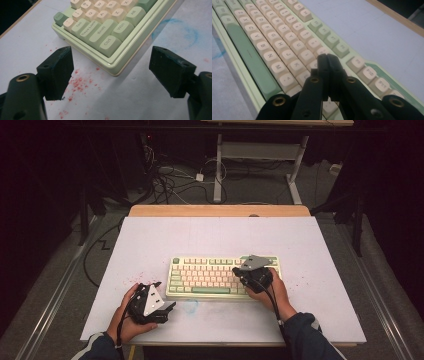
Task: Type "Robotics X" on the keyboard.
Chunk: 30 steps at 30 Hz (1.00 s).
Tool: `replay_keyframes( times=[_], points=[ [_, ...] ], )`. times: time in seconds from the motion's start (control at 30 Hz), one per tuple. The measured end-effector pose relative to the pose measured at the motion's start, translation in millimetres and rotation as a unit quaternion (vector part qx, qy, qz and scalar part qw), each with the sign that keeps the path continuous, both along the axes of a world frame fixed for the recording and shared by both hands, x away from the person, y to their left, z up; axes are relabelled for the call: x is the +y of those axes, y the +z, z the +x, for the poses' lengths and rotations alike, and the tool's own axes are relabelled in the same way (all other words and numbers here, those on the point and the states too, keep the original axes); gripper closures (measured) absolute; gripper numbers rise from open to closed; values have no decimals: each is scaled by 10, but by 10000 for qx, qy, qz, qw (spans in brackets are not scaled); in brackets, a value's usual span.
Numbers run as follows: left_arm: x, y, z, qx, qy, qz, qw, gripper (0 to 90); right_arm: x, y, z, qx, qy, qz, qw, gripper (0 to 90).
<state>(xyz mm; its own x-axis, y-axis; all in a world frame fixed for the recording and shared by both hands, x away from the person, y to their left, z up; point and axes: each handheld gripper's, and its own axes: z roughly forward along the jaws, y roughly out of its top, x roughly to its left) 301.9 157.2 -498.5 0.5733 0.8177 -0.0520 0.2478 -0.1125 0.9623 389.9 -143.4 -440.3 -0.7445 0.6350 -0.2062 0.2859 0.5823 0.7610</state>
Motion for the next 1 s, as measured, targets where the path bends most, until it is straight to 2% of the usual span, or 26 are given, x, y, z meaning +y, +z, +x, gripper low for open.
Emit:
replay_keyframes(
  times=[0.2, 0.3, 0.5, 0.57, 0.67, 0.83, 1.0],
  points=[
    [-12, -20, -6, 44, -41, 29, 10000, 187, 154, -47, 70, 88, 21, -186, 9998, 900],
    [-14, -29, -5, 64, -47, 34, 10000, 187, 169, -80, 103, 162, -18, -216, 9996, 900],
    [-18, -31, -4, 73, -53, 50, 9999, 188, 175, -96, 126, 158, -50, -256, 9995, 900],
    [-14, -32, -6, 73, -66, 114, 9999, 187, 187, -107, 126, 196, -38, -368, 9991, 900],
    [-13, -31, -6, 60, -58, 96, 9999, 188, 196, -110, 119, 214, -18, -387, 9990, 900],
    [-14, -27, -3, 55, -36, 38, 10000, 187, 154, -59, 94, 136, -33, -215, 9997, 900],
    [-19, -44, -7, 62, -59, 155, 9998, 188, 108, -2, 63, 27, -26, -61, 10000, 888]
  ],
)
